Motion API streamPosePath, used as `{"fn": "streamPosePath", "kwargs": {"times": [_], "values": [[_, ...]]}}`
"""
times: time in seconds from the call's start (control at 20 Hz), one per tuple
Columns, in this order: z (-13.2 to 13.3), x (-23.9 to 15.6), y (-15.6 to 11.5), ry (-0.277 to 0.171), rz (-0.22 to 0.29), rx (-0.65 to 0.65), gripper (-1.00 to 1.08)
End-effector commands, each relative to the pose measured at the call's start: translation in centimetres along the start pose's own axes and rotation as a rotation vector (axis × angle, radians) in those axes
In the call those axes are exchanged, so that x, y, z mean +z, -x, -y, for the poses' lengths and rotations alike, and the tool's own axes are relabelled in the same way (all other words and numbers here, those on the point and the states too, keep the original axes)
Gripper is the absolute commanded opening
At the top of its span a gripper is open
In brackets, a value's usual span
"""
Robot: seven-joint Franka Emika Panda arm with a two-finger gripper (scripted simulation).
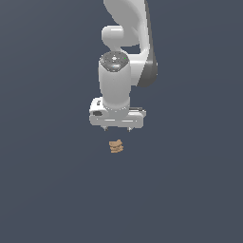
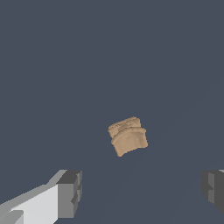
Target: Pick up the object and move it to a goal position.
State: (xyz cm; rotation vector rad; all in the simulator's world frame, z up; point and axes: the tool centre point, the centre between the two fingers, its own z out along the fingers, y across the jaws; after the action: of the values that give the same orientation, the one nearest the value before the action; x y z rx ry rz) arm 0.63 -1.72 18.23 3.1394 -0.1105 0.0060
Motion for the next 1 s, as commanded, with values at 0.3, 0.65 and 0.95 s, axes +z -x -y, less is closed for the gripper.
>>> {"fn": "streamPosePath", "kwargs": {"times": [0.3,0.65,0.95], "values": [[-1.1,-1.1,-0.6,-0.002,-0.016,0.039,1.0],[-1.5,-1.6,-0.8,-0.003,-0.022,0.055,1.0],[-1.5,-0.3,-0.8,0.0,-0.019,0.006,1.0]]}}
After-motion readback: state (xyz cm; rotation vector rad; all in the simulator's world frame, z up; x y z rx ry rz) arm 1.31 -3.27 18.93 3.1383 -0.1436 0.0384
